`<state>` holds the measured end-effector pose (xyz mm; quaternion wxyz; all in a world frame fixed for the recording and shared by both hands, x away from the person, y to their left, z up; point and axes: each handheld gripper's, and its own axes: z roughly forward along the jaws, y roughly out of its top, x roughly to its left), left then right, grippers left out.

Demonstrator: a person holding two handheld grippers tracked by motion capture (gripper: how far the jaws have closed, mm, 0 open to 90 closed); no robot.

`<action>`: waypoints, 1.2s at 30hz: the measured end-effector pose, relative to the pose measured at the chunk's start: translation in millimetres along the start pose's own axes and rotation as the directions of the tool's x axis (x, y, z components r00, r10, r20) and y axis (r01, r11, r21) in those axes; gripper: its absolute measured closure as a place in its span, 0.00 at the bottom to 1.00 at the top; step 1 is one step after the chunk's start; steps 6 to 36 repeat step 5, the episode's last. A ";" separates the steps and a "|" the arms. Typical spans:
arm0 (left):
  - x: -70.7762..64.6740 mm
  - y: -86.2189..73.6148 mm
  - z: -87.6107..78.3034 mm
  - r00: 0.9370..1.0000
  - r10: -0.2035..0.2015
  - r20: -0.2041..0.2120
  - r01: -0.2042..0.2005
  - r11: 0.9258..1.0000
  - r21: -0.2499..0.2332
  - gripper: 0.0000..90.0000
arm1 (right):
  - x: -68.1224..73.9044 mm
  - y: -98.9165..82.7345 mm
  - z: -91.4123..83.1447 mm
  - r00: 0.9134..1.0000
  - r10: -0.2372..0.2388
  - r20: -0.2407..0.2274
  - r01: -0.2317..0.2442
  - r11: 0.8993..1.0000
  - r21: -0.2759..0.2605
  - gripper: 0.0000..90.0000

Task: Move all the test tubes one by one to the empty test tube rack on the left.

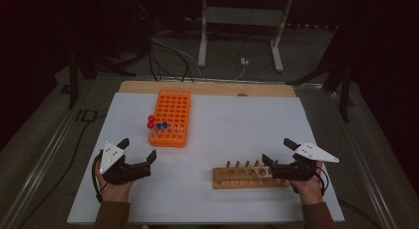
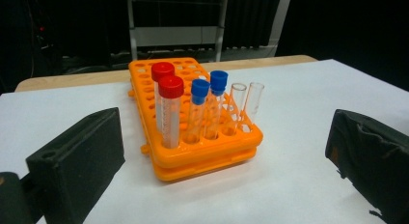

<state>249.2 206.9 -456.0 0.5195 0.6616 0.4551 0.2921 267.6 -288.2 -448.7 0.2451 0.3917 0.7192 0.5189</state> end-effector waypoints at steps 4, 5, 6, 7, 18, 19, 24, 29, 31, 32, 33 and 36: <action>2.2 -2.0 0.7 1.000 -0.011 -0.010 0.011 1.000 0.006 0.01 | -0.9 -0.8 0.3 1.000 0.002 0.000 -0.002 1.000 0.005 0.00; 3.0 -2.6 0.8 1.000 -0.016 -0.012 0.016 1.000 0.008 0.01 | -1.1 -1.1 0.4 1.000 0.002 0.000 -0.002 1.000 0.009 0.00; 3.0 -2.6 0.8 1.000 -0.016 -0.012 0.016 1.000 0.008 0.01 | -1.1 -1.1 0.4 1.000 0.002 0.000 -0.002 1.000 0.009 0.00; 3.0 -2.6 0.8 1.000 -0.016 -0.012 0.016 1.000 0.008 0.01 | -1.1 -1.1 0.4 1.000 0.002 0.000 -0.002 1.000 0.009 0.00; 3.0 -2.6 0.8 1.000 -0.016 -0.012 0.016 1.000 0.008 0.01 | -1.1 -1.1 0.4 1.000 0.002 0.000 -0.002 1.000 0.009 0.00; 3.0 -2.6 0.8 1.000 -0.016 -0.012 0.016 1.000 0.008 0.01 | -1.1 -1.1 0.4 1.000 0.002 0.000 -0.002 1.000 0.009 0.00; 3.0 -2.6 0.8 1.000 -0.016 -0.012 0.016 1.000 0.008 0.01 | -1.1 -1.1 0.4 1.000 0.002 0.000 -0.002 1.000 0.009 0.00; 3.0 -2.6 0.8 1.000 -0.016 -0.012 0.016 1.000 0.008 0.01 | -1.1 -1.1 0.4 1.000 0.002 0.000 -0.002 1.000 0.009 0.00; 3.0 -2.6 0.8 1.000 -0.016 -0.012 0.016 1.000 0.008 0.01 | -1.1 -1.1 0.4 1.000 0.002 0.000 -0.002 1.000 0.009 0.00; 3.0 -2.6 0.8 1.000 -0.016 -0.012 0.016 1.000 0.008 0.01 | -1.1 -1.1 0.4 1.000 0.002 0.000 -0.002 1.000 0.009 0.00; 3.0 -2.6 0.8 1.000 -0.016 -0.012 0.016 1.000 0.008 0.01 | -1.1 -1.1 0.4 1.000 0.002 0.000 -0.002 1.000 0.009 0.00; 3.0 -2.6 0.8 1.000 -0.016 -0.012 0.016 1.000 0.008 0.01 | -1.1 -1.1 0.4 1.000 0.002 0.000 -0.002 1.000 0.009 0.00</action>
